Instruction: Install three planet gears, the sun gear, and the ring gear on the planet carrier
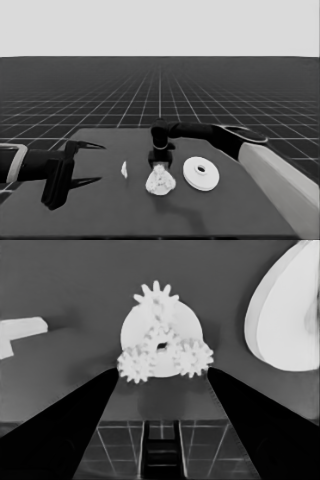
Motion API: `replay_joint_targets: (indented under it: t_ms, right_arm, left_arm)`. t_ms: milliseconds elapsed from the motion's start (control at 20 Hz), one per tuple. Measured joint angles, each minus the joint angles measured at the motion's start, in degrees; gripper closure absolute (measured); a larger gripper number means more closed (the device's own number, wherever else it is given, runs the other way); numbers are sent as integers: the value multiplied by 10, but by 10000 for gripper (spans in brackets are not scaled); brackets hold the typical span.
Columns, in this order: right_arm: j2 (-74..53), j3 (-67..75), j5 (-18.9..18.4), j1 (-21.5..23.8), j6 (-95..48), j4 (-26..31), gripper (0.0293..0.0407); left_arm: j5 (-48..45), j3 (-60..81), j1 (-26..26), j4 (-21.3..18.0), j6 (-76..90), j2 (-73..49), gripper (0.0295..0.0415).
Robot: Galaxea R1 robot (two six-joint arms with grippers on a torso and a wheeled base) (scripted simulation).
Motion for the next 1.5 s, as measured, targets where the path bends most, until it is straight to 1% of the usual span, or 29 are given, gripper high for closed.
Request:
replay_joint_targets:
  t_ms: [50, 100, 150, 200, 250, 400, 500, 550, 600, 650, 700, 800, 1000, 1050, 1100, 1200, 1500]
  right_arm:
    - [-159, 261, 85, -71, -240, -125, 295]
    - [-400, 460, 135, -139, -393, -200, 305]
    - [-550, 577, 164, -175, -482, -244, 311]
    - [-634, 647, 181, -195, -535, -270, 314]
    - [-682, 689, 191, -206, -566, -285, 315]
    - [-734, 735, 203, -217, -601, -303, 315]
    - [-742, 743, 205, -219, -607, -306, 315]
    - [-589, 610, 63, -36, -352, -90, 303]
    - [-468, 436, 43, 25, -257, -20, 307]
    - [-402, 309, 33, 30, -229, 5, 311]
    - [-361, 222, 27, 30, -221, 18, 313]
    - [-317, 127, 21, 29, -221, 30, 315]
    - [-293, 75, 17, 28, -225, 36, 315]
    - [-286, 57, 43, -13, -232, -1, 315]
    - [-278, 39, 59, -44, -239, -22, 315]
    - [-268, 15, 76, -69, -248, -40, 315]
    - [-263, 2, 84, -80, -254, -48, 315]
  left_arm:
    - [0, 0, 0, 0, 0, 0, 326]
    - [0, 0, 0, 0, 0, 0, 326]
    - [0, 0, 0, 0, 0, 0, 326]
    - [0, 0, 0, 0, 0, 0, 326]
    - [0, 0, 0, 0, 0, 0, 326]
    - [0, 0, 0, 0, 0, 0, 326]
    - [0, 0, 0, 0, 0, 0, 326]
    - [0, 0, 0, 0, 0, 0, 326]
    - [0, 0, 0, 0, 0, 0, 326]
    - [0, 0, 0, 0, 0, 0, 326]
    - [0, 0, 0, 0, 0, 0, 326]
    - [0, 0, 0, 0, 0, 0, 326]
    - [0, 0, 0, 0, 0, 0, 326]
    - [0, 0, 0, 0, 0, 0, 326]
    - [0, 0, 0, 0, 0, 0, 326]
    - [0, 0, 0, 0, 0, 0, 326]
    - [0, 0, 0, 0, 0, 0, 326]
